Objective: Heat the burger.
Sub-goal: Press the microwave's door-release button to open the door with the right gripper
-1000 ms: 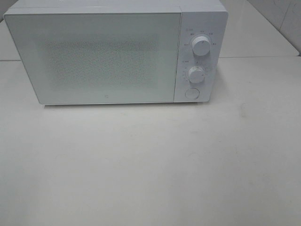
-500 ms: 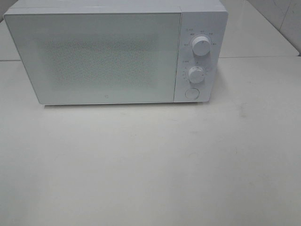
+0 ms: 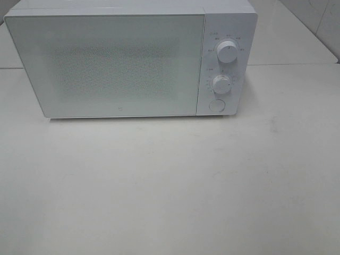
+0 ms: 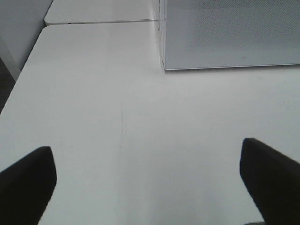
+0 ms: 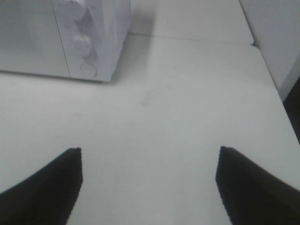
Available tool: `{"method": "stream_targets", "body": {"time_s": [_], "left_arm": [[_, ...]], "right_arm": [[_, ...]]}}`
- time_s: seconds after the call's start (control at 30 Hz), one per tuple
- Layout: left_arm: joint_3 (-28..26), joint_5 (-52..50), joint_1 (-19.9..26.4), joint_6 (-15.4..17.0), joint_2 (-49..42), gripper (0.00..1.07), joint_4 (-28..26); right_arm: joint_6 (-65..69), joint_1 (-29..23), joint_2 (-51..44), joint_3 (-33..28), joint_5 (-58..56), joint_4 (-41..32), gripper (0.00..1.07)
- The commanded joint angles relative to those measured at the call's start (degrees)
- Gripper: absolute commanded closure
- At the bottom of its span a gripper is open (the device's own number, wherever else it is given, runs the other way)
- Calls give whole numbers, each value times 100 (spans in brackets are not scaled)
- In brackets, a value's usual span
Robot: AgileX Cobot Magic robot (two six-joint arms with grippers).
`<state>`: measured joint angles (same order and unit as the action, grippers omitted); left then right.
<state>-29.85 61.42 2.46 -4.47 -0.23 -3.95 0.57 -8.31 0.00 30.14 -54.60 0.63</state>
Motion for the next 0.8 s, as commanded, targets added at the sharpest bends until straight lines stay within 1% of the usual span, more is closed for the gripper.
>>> {"method": "stream_targets", "body": {"time_s": [0.03, 0.07, 0.13, 0.17, 0.23, 0.27, 0.33, 0.37, 0.4, 0.47, 0.53, 0.63, 0.67, 0.73, 0.8], "left_arm": [[23, 11, 0, 23, -97, 7, -6], [23, 11, 0, 23, -97, 7, -6], [23, 11, 0, 23, -97, 7, -6], [23, 11, 0, 23, -97, 7, -6], [23, 11, 0, 23, -97, 7, -6], [23, 11, 0, 23, -97, 7, -6], [23, 11, 0, 23, -97, 7, -6], [23, 11, 0, 23, -97, 7, -6], [23, 11, 0, 23, -97, 7, -6], [23, 11, 0, 23, -97, 7, -6], [23, 11, 0, 23, -97, 7, -6], [23, 11, 0, 23, -97, 7, -6], [23, 11, 0, 23, -97, 7, -6], [23, 11, 0, 23, -97, 7, -6], [23, 11, 0, 23, -97, 7, -6]], "right_arm": [[-57, 11, 235, 86, 544, -23, 31], [-57, 11, 235, 86, 544, -23, 31], [-57, 11, 590, 80, 1037, -29, 31], [-57, 11, 590, 80, 1037, -29, 31], [-57, 11, 997, 80, 1507, -29, 31], [-57, 11, 997, 80, 1507, -29, 31], [-57, 11, 1409, 80, 1845, -29, 31], [-57, 11, 1409, 80, 1845, -29, 31], [-57, 11, 1679, 80, 2097, -29, 31], [-57, 11, 1788, 80, 2223, -29, 31], [-57, 11, 2275, 80, 2676, -29, 31], [-57, 11, 2384, 80, 2762, -29, 31], [-57, 11, 2641, 80, 2974, -29, 31], [-57, 11, 2773, 80, 3094, -29, 31], [-57, 11, 3151, 80, 3495, -29, 31]]}}
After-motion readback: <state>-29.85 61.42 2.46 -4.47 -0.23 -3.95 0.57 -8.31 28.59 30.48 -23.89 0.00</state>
